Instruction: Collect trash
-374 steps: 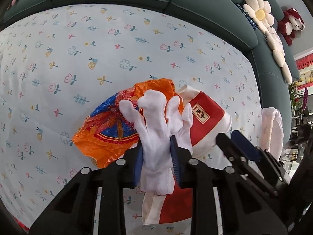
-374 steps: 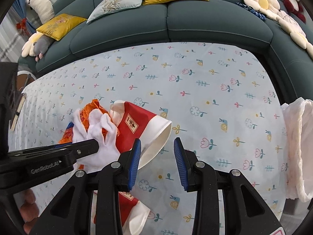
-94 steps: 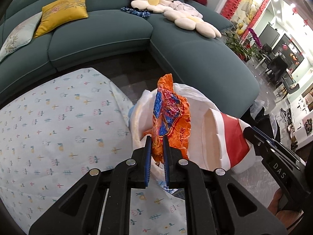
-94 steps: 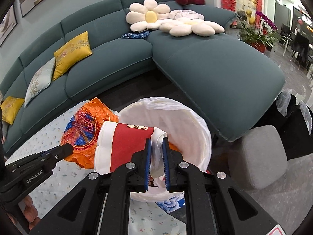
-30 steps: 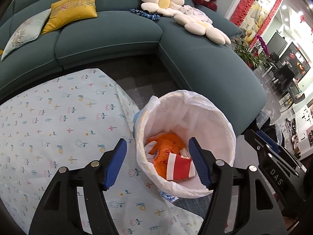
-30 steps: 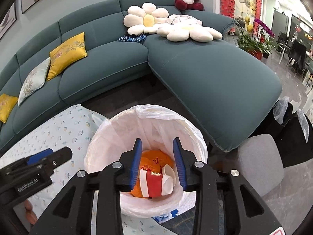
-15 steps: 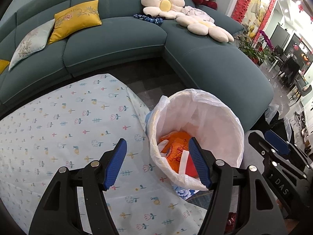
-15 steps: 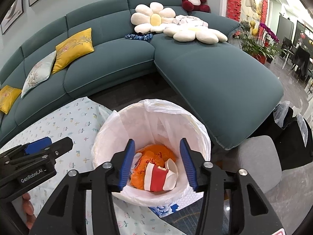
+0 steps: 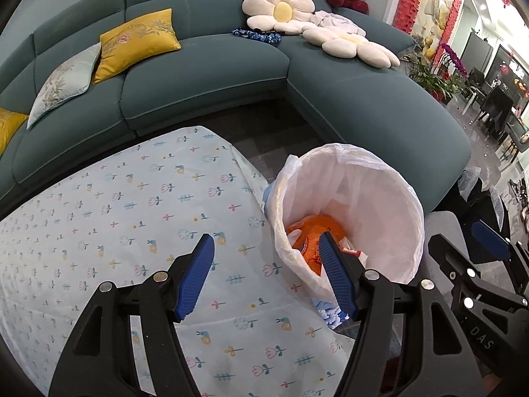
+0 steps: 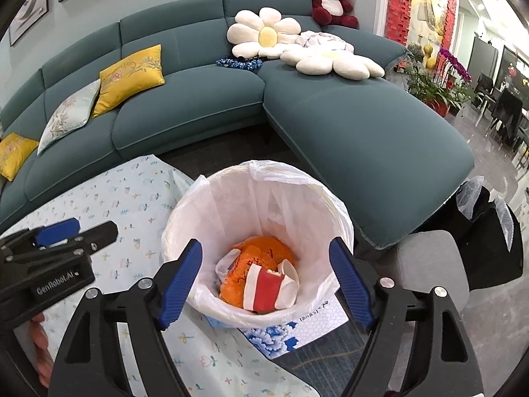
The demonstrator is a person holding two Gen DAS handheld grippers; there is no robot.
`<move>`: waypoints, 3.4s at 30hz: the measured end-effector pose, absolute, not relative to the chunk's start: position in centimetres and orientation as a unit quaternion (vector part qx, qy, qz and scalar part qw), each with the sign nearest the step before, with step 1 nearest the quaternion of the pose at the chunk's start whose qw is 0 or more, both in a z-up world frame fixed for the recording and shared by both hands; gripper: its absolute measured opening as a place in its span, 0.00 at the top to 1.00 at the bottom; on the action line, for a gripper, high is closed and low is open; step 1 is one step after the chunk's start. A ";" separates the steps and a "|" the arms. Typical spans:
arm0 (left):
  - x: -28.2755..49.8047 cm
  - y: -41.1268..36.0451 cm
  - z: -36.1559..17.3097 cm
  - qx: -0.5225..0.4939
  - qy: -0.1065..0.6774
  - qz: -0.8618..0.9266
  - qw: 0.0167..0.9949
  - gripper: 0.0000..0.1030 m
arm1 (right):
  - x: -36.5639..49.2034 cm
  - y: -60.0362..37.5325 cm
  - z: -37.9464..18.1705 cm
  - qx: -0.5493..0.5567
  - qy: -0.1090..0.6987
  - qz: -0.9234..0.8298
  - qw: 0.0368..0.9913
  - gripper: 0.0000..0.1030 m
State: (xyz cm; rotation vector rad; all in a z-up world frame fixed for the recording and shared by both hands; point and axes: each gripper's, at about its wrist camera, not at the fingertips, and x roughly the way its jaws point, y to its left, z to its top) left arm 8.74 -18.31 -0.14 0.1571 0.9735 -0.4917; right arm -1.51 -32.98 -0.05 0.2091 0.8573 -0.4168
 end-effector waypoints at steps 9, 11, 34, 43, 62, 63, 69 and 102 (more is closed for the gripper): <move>7.9 -17.1 -0.1 0.086 0.458 -0.217 0.858 0.38 | -2.5 -32.5 0.0 0.100 0.412 -0.202 0.883 0.19; 7.7 -17.0 0.0 0.087 0.457 -0.213 0.859 0.37 | -2.6 -32.3 -0.1 0.098 0.413 -0.203 0.882 0.18; 5.6 -15.5 -0.1 0.111 0.435 -0.182 0.875 0.15 | -4.2 -30.3 -0.9 0.085 0.409 -0.188 0.889 0.07; 4.9 -15.4 -0.5 0.120 0.427 -0.175 0.879 0.15 | -4.7 -30.0 -1.2 0.080 0.402 -0.198 0.890 0.07; 4.3 -15.6 -1.1 0.109 0.426 -0.174 0.881 0.14 | -4.7 -29.8 -1.9 0.066 0.409 -0.207 0.886 0.07; 4.3 -15.7 -1.2 0.108 0.426 -0.175 0.881 0.14 | -4.7 -29.8 -1.9 0.066 0.410 -0.206 0.886 0.07; 4.0 -15.7 -1.4 0.109 0.425 -0.175 0.882 0.14 | -4.7 -29.6 -2.0 0.063 0.412 -0.206 0.886 0.07; 3.5 -16.3 -1.8 0.117 0.428 -0.177 0.878 0.14 | -5.0 -29.8 -2.8 0.057 0.419 -0.204 0.883 0.07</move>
